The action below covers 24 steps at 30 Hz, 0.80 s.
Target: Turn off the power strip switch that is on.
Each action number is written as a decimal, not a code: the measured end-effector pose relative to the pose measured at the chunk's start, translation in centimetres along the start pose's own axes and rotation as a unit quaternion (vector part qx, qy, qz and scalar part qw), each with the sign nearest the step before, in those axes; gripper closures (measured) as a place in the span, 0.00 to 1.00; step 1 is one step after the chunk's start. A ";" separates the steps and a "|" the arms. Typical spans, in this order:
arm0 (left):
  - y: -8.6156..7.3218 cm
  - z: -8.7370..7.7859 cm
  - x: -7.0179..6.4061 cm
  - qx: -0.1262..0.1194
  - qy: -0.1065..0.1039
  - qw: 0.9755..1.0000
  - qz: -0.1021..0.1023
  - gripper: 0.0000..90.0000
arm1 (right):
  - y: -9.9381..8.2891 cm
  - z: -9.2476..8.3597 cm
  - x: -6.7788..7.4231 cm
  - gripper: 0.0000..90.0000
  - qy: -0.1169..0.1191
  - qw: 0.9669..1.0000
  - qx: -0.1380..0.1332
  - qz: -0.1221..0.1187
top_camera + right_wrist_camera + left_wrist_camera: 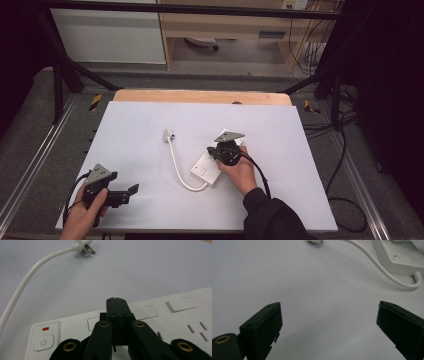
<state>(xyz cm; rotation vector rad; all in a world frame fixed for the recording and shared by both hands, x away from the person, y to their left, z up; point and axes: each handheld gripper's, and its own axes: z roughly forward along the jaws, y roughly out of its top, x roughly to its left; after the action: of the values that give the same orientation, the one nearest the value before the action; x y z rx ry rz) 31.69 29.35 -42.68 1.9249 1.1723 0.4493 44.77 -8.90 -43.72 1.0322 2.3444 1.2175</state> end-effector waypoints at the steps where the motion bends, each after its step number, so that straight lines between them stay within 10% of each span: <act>1: 0.0 0.0 0.0 0.000 0.001 1.000 0.001 0.07 | 0.0 0.0 0.0 1.00 0.001 1.000 0.000 0.001; 24: 0.0 0.0 0.0 0.003 0.001 1.000 0.000 0.07 | -0.2 0.2 -0.1 1.00 0.000 1.000 0.001 0.006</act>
<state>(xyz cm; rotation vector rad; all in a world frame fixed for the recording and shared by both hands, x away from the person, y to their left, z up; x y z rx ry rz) 31.71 29.35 -42.72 1.9290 1.1760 0.4477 44.86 -8.98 -44.00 1.0477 2.3437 1.2194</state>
